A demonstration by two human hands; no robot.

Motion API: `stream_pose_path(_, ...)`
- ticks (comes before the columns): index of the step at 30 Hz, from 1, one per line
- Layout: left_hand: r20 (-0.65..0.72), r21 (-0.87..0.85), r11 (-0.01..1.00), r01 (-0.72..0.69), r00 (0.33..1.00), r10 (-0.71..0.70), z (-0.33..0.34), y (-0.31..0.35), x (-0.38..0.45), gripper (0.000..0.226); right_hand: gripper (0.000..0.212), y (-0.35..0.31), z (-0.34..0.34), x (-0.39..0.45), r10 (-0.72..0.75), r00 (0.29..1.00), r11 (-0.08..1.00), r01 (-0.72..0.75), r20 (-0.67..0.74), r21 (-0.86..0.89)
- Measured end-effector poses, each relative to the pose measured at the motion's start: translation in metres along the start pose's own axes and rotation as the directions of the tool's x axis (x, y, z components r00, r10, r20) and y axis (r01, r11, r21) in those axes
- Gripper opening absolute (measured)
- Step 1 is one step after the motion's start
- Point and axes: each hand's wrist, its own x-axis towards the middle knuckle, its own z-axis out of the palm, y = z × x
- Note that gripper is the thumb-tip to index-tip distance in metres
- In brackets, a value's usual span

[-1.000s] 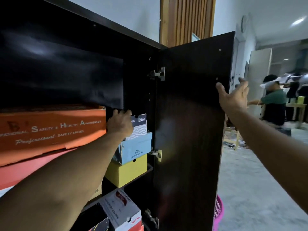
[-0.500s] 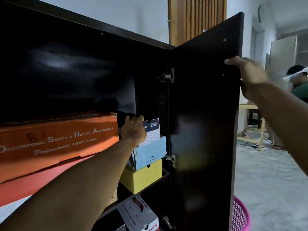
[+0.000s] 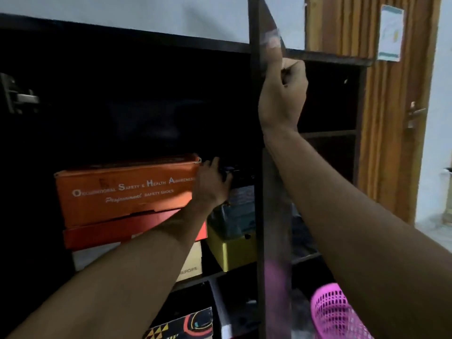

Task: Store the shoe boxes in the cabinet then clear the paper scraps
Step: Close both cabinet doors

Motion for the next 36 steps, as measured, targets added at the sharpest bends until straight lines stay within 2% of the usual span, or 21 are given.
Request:
stream_pose_path(2,-0.148,-0.134,0.989,0.07,0.985,-0.09,-0.02,0.006,-0.014,0.03,0.032,0.008,0.016,0.001,-0.007,0.998,0.996,0.002,-0.055,-0.087)
stream_pose_path(4,-0.238,-0.178,0.979,0.096,0.961,-0.137,-0.045,0.017,-0.025,0.018,0.031,0.018,0.027,0.005,-0.011,0.998,0.987,0.001,-0.062,-0.162)
stream_pose_path(7,-0.337,-0.179,0.983,0.04,0.936,-0.1,-0.083,0.027,-0.041,0.011,0.029,0.032,0.038,0.011,0.013,0.999,0.959,0.001,0.046,-0.283)
stream_pose_path(11,-0.428,-0.164,0.986,-0.017,0.902,-0.056,-0.138,0.048,-0.061,0.005,0.026,0.047,0.055,0.016,0.108,0.97,0.941,-0.028,0.219,-0.338)
stream_pose_path(16,-0.518,-0.047,0.991,-0.127,0.851,0.084,-0.2,0.068,-0.085,0.007,0.032,0.061,0.08,0.015,0.192,0.948,0.922,-0.085,0.255,-0.378)
stream_pose_path(21,-0.58,0.085,0.988,-0.129,0.8,0.154,-0.257,0.077,-0.103,0.006,0.024,0.086,0.092,0.017,0.305,0.886,0.912,-0.165,0.35,-0.376)
stream_pose_path(24,-0.62,0.231,0.962,-0.145,0.74,0.26,-0.294,0.081,-0.117,0.008,0.022,0.097,0.1,0.017,0.358,0.854,0.902,-0.212,0.377,-0.377)
stream_pose_path(26,-0.653,0.323,0.936,-0.139,0.683,0.327,-0.313,0.082,-0.124,0.013,0.018,0.105,0.102,0.018,0.344,0.875,0.899,-0.202,0.342,-0.388)
stream_pose_path(29,-0.749,0.469,0.883,0.027,0.543,0.381,-0.34,0.079,-0.139,0.031,0.015,0.111,0.11,0.015,0.314,0.899,0.894,-0.172,0.306,-0.414)
stream_pose_path(32,-0.85,0.459,0.848,0.264,0.406,0.334,-0.358,0.076,-0.155,0.064,0.019,0.114,0.109,0.015,0.305,0.901,0.885,-0.149,0.308,-0.44)
stream_pose_path(34,-0.897,0.372,0.831,0.413,0.391,0.207,-0.37,0.068,-0.162,0.083,0.021,0.115,0.108,0.017,0.312,0.894,0.884,-0.149,0.321,-0.444)
stream_pose_path(36,-0.904,0.273,0.799,0.536,0.428,0.022,-0.38,0.061,-0.166,0.095,0.024,0.115,0.107,0.018,0.32,0.886,0.883,-0.15,0.336,-0.445)
